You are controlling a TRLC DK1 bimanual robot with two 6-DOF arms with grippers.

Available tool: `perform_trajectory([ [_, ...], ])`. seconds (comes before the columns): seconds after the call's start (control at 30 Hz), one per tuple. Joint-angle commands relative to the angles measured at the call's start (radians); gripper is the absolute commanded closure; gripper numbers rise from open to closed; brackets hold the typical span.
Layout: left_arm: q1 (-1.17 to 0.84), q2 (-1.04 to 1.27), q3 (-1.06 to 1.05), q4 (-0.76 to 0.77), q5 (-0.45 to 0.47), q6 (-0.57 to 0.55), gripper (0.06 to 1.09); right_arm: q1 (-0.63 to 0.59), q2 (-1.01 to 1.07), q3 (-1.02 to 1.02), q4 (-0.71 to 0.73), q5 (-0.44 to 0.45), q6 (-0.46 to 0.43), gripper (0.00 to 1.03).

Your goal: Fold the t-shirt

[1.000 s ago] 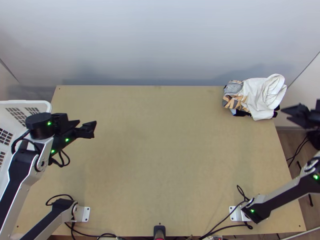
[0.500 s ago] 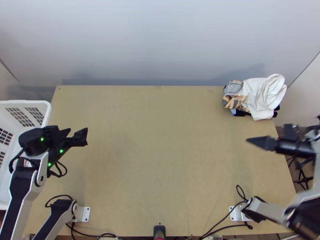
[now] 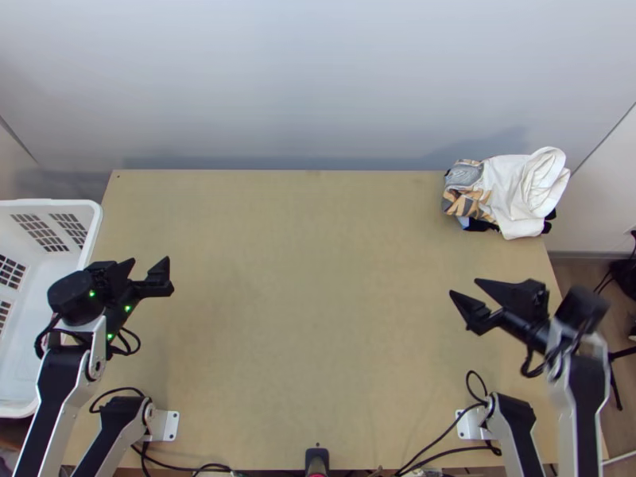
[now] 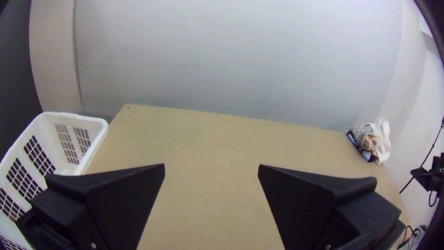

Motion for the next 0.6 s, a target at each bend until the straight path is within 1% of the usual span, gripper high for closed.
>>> perform_trajectory([
  [0.0,0.003,0.037,-0.080,0.124,-0.046,0.002,0.10,0.281,-0.336,-0.259,0.376,0.413,0.192,0.09],
  [0.07,0.000,0.068,-0.107,0.182,-0.115,0.017,0.10,0.365,-0.423,-0.326,0.440,0.584,0.163,0.09],
  [0.1,-0.008,0.088,-0.126,0.216,-0.154,0.037,0.10,0.399,-0.485,-0.352,0.450,0.657,0.154,0.09],
  [0.13,-0.014,0.103,-0.143,0.248,-0.186,0.065,0.10,0.420,-0.534,-0.389,0.480,0.724,0.119,0.09],
  [0.17,-0.020,0.115,-0.167,0.288,-0.215,0.098,0.10,0.426,-0.581,-0.420,0.490,0.781,0.089,0.09],
  [0.2,-0.022,0.120,-0.192,0.326,-0.229,0.132,0.10,0.428,-0.604,-0.449,0.483,0.796,0.066,0.09],
  [0.23,-0.022,0.120,-0.213,0.357,-0.233,0.158,0.10,0.423,-0.603,-0.467,0.490,0.836,0.043,0.09],
  [0.33,-0.034,0.092,-0.264,0.386,-0.235,0.186,0.10,0.409,-0.603,-0.504,0.477,0.879,0.027,0.09],
  [0.4,-0.071,0.057,-0.307,0.391,-0.232,0.178,0.10,0.397,-0.603,-0.504,0.479,0.879,0.033,0.09],
  [0.5,-0.126,-0.018,-0.397,0.427,-0.235,0.155,0.10,0.408,-0.603,-0.506,0.483,0.879,0.017,0.09],
  [0.57,-0.149,-0.078,-0.436,0.423,-0.238,0.149,0.10,0.417,-0.603,-0.509,0.491,0.877,0.011,0.09],
])
